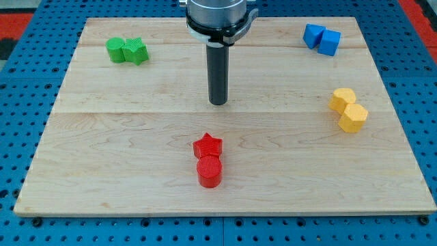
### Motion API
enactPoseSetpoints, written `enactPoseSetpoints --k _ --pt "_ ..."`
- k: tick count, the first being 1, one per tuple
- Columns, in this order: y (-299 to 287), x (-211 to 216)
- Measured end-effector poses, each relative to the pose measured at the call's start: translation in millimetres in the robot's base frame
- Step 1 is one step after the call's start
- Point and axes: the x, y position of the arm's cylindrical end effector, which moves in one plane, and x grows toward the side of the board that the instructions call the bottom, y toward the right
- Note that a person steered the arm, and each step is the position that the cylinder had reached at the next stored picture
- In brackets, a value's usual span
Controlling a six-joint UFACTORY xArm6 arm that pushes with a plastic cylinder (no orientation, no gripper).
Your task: Place the arm towards the right of the red blocks
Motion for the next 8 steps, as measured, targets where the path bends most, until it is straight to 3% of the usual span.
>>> enactPoseSetpoints --k 3,4,8 --pt "29 13" --pt "28 96" --pt "28 136"
